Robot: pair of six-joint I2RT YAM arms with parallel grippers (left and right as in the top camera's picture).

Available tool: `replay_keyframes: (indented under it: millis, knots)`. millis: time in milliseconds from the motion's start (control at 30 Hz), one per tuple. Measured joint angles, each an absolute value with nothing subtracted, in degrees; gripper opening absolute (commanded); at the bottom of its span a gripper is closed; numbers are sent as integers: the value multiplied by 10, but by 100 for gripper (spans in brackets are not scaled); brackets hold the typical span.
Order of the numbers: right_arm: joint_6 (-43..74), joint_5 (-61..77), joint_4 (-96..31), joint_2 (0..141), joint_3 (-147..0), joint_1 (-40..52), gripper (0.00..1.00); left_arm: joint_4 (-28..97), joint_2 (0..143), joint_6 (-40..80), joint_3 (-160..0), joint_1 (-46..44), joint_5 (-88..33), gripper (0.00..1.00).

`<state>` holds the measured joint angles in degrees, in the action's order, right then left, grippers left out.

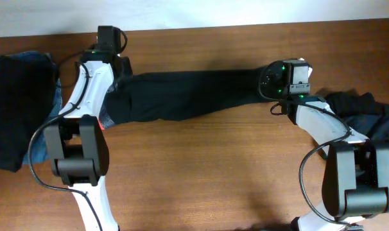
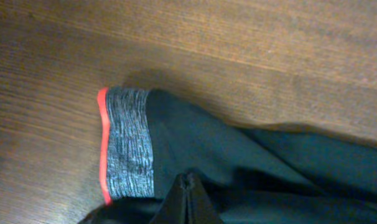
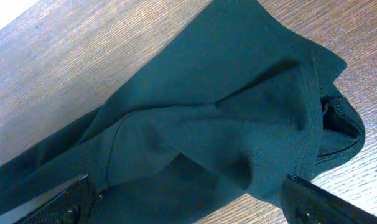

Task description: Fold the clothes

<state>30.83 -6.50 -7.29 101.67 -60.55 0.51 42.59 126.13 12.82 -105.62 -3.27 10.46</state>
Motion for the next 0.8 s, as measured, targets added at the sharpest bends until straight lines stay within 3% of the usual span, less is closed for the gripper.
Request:
replay_keyframes:
  millis: [67,133,400,800]
  knots:
    - [308,-65,-73,1017,-606,5,99,446,1261,121,-1060,-34,104,38]
    - [308,-65,-73,1017,-606,5,99,491,1261,116,-1061,-35,104,49]
    - [308,-65,-73,1017,-606,5,99,545,1261,102,-1055,-37,93,50]
    - [308,-65,-73,1017,-606,5,99,455,1261,102,-979,-37,88,49]
